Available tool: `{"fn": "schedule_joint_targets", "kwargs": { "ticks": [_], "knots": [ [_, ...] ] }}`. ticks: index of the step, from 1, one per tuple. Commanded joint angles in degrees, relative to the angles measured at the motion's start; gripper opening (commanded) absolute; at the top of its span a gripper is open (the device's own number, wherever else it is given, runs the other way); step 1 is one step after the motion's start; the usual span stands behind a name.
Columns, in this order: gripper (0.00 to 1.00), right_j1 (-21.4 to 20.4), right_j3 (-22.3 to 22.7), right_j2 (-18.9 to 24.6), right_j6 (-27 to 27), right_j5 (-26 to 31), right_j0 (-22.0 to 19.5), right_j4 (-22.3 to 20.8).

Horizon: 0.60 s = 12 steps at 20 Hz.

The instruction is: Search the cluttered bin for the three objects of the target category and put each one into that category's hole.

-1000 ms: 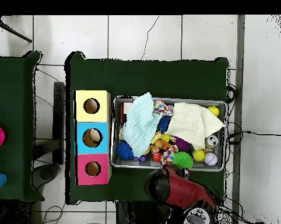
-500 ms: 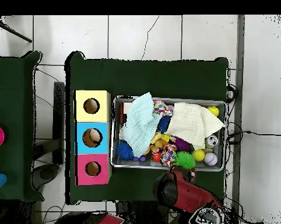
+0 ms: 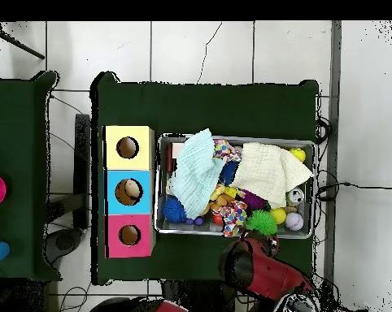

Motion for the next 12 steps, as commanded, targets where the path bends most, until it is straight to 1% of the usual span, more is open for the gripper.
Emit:
{"fn": "schedule_joint_targets", "kwargs": {
  "ticks": [1, 2, 3, 4, 6, 9, 10, 11, 12],
  "knots": [
    [1.00, -4.92, 1.09, 8.40, 10.76, 5.93, 0.25, 1.67],
    [1.00, -6.86, 0.81, 9.87, 9.71, 10.11, -0.22, 1.95],
    [1.00, -7.86, 0.66, 10.38, 9.28, 12.32, -0.25, 2.28],
    [1.00, -9.29, 0.17, 11.32, 8.39, 15.72, -0.43, 2.56],
    [1.00, -11.09, -0.19, 13.50, 7.61, 19.26, -1.38, 2.84],
    [1.00, -12.49, -1.00, 14.74, 7.30, 21.10, -1.43, 3.00],
    [1.00, -13.02, -0.85, 16.07, 7.36, 20.57, -2.13, 2.91],
    [1.00, -13.11, -1.22, 16.28, 7.39, 20.22, -2.04, 2.76],
    [1.00, -13.10, -1.33, 17.30, 7.91, 18.70, -2.37, 2.72]
  ]
}}
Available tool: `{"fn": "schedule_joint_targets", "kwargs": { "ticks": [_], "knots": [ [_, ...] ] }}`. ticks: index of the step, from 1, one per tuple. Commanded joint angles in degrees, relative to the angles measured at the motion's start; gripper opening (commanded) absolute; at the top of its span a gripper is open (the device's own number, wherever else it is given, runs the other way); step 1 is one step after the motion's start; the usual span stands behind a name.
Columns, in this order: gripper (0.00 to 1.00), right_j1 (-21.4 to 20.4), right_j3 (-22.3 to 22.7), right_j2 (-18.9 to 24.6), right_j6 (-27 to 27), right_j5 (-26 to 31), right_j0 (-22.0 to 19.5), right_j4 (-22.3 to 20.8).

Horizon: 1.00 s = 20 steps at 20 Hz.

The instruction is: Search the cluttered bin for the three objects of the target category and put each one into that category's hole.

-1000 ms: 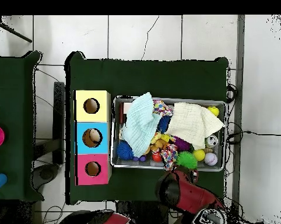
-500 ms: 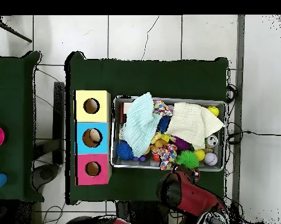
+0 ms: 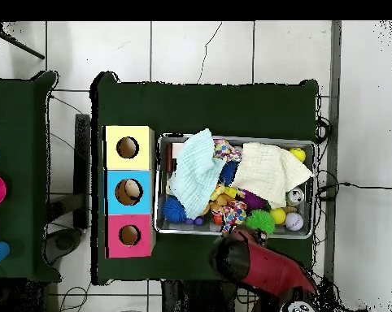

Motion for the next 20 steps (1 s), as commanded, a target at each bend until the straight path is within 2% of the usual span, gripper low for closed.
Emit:
{"fn": "schedule_joint_targets", "kwargs": {
  "ticks": [1, 8, 11, 12, 16, 20],
  "knots": [
    [1.00, -3.05, -1.91, 11.80, 8.40, 3.72, -2.11, 2.79],
    [1.00, -3.02, -1.46, 14.62, 11.35, -1.82, -1.59, 3.09],
    [1.00, -2.59, -1.26, 17.63, 11.84, -4.97, -3.47, 2.68],
    [1.00, -2.26, -0.48, 20.81, 12.26, -7.31, -5.78, 2.20],
    [1.00, -0.27, 0.58, 28.11, 13.34, -11.05, -10.83, 1.19],
    [1.00, 0.38, 1.75, 30.81, 14.76, -13.25, -12.24, 1.19]
  ]
}}
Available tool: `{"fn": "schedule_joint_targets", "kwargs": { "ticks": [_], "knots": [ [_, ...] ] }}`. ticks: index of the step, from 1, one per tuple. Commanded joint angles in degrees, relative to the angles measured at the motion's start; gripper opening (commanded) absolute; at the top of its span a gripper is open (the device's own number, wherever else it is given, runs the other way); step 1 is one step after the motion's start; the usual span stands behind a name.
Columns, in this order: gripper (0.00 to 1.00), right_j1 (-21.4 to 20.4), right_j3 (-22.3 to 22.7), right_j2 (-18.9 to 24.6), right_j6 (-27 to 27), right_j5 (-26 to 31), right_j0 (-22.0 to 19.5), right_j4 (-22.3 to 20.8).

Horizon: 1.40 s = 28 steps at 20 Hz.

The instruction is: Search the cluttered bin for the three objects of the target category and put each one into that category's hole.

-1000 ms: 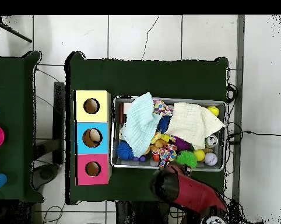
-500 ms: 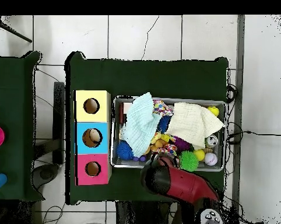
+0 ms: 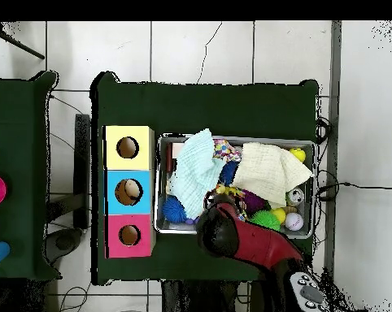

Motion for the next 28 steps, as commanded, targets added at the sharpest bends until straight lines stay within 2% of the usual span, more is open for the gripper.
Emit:
{"fn": "schedule_joint_targets", "kwargs": {
  "ticks": [1, 5, 10, 16, 18, 20, 22, 25, 26, 28],
  "knots": [
    [1.00, 2.94, 1.77, 12.50, 14.84, -5.41, -3.71, 0.97],
    [1.00, 4.43, 2.42, 13.72, 16.41, -9.15, -4.22, 1.30],
    [1.00, 8.41, 4.19, 16.00, 19.72, -17.27, -4.94, 0.59],
    [1.00, 13.00, 2.60, 17.70, 19.18, -20.19, -4.71, 0.24],
    [1.00, 14.47, 1.39, 15.42, 18.53, -20.43, -2.30, 2.11],
    [1.00, 15.24, 0.62, 11.00, 17.65, -19.82, 1.30, 5.44],
    [1.00, 16.19, -0.50, 4.77, 15.51, -17.85, 6.10, 9.66],
    [1.00, 19.12, -3.20, -0.81, 12.25, -13.59, 10.35, 13.59],
    [1.00, 20.20, -3.65, -3.59, 11.68, -12.21, 12.65, 16.14],
    [1.00, 22.36, -4.49, -6.03, 11.05, -10.48, 14.66, 18.70]
  ]
}}
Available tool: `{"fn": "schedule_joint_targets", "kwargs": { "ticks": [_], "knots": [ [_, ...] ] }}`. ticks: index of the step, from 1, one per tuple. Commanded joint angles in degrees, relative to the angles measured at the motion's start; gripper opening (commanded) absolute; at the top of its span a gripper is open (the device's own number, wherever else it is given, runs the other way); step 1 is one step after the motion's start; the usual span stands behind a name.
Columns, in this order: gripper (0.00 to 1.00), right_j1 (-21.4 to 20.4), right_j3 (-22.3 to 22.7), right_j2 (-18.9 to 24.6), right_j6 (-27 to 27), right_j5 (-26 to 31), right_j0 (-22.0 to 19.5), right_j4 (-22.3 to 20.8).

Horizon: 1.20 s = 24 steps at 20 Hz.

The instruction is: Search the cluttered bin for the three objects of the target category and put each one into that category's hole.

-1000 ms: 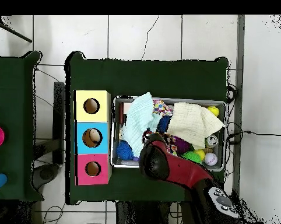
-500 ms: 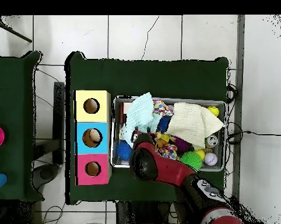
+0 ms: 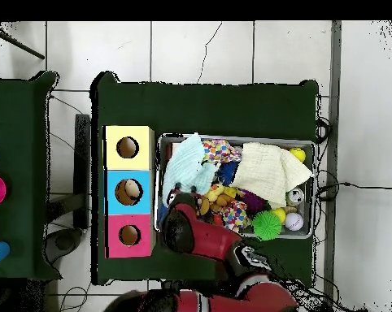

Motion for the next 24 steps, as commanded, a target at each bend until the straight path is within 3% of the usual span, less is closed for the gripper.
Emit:
{"fn": "schedule_joint_targets", "kwargs": {
  "ticks": [1, 5, 6, 7, 14, 17, 20, 24],
  "knots": [
    [1.00, 11.01, -6.48, -10.79, 7.63, 7.42, 7.34, 11.10],
    [1.00, 13.01, -7.19, -10.87, 7.64, 6.29, 7.20, 11.71],
    [1.00, 12.93, -7.34, -10.18, 7.22, 4.57, 6.30, 9.72],
    [0.00, 12.78, -7.28, -9.49, 7.74, 4.50, 5.61, 8.79],
    [0.00, 10.64, -8.38, -9.72, 6.16, 7.80, 6.09, 8.09],
    [0.00, 5.84, -6.19, -11.37, 6.85, 9.35, 7.79, 9.14],
    [0.00, -1.43, -5.08, -18.42, 4.58, 18.76, 12.59, 11.19],
    [0.00, -5.68, -6.78, -24.97, 3.76, 28.38, 16.47, 10.03]
  ]
}}
